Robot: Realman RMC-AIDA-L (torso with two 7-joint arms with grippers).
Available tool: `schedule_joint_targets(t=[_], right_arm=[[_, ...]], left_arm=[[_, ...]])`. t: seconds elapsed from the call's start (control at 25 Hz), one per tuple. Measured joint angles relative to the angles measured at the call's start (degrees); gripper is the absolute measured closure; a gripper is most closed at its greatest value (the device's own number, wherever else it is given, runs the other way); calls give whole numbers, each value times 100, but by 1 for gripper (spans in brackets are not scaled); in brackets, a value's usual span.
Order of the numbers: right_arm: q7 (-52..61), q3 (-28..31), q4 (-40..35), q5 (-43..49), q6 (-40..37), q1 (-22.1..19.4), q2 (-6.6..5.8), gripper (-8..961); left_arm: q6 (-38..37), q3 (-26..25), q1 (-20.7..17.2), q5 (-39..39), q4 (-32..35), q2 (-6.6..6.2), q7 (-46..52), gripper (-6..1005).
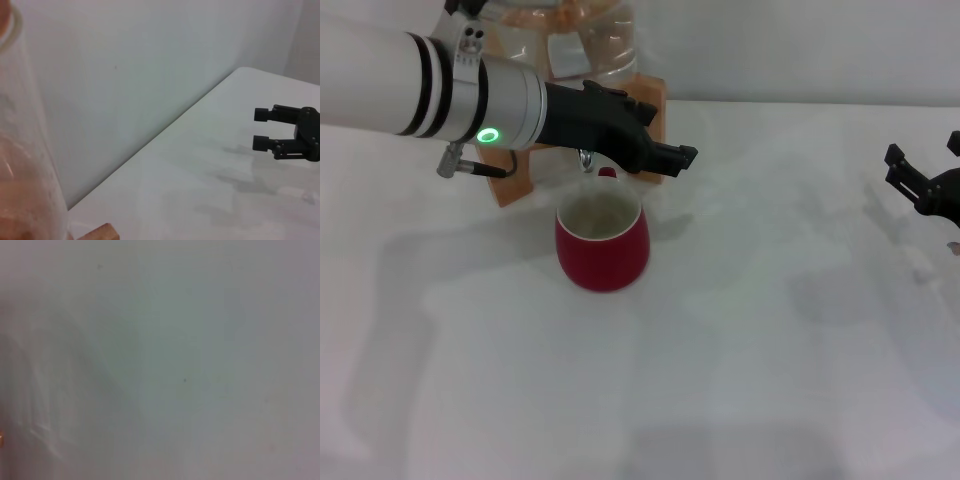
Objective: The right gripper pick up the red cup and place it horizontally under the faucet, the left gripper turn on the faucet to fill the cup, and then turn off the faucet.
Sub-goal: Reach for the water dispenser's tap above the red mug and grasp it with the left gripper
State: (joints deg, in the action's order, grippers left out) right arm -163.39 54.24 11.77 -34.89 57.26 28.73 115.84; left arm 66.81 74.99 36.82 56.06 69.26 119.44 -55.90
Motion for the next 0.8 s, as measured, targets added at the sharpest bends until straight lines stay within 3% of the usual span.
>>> schedule_joint_targets(t=[0.8], right_arm=[[0,-11,0,-1,14,-30,0,81]], left_arm=[[-44,-2,-150,125,94,0,-54,239]])
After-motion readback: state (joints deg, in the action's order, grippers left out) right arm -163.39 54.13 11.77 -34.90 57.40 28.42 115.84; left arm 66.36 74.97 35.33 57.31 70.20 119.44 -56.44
